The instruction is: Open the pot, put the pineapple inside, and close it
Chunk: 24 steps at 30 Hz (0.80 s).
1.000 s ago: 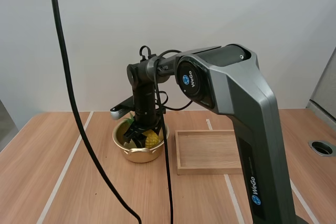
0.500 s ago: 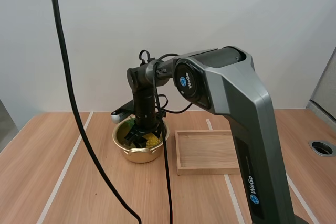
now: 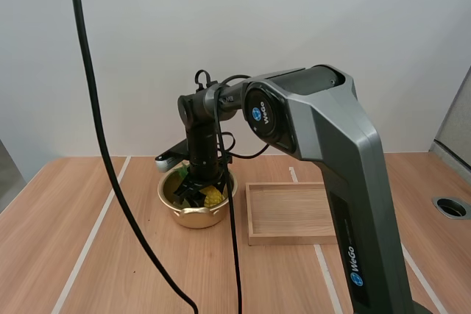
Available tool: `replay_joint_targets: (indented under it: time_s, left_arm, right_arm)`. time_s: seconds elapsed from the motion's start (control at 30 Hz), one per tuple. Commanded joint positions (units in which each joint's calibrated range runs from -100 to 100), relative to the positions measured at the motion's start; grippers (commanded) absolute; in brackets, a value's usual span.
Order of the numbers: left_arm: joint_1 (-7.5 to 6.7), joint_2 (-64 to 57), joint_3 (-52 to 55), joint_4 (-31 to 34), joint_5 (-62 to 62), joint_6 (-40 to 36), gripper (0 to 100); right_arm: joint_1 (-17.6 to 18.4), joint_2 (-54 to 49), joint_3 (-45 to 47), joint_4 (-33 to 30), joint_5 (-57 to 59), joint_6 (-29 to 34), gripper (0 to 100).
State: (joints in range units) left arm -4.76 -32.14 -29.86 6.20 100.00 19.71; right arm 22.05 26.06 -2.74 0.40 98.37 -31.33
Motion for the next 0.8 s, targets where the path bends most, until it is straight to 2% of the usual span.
replay_joint_targets:
  time_s: [0.0, 0.1, 0.13, 0.17, 0.77]
  left_arm:
    - [-0.15, -0.43, -0.72, 0.15, 0.00, -0.53, 0]
    - [-0.15, -0.43, -0.72, 0.15, 0.00, -0.53, 0]
    - [-0.15, -0.43, -0.72, 0.15, 0.00, -0.53, 0]
    - [-0.15, -0.43, -0.72, 0.15, 0.00, -0.53, 0]
    - [-0.15, -0.43, -0.72, 0.15, 0.00, -0.24, 0]
  right_arm:
    - [-0.10, -0.22, -0.37, -0.03, -0.18, -0.39, 21]
    - [-0.10, -0.22, -0.37, -0.03, -0.58, -0.39, 69]
    - [-0.10, -0.22, -0.37, -0.03, -0.79, -0.39, 90]
    - [-0.10, -0.22, -0.37, -0.40, -0.79, -0.52, 100]
    - [0.28, -0.22, -0.37, -1.10, -2.18, -1.81, 100]
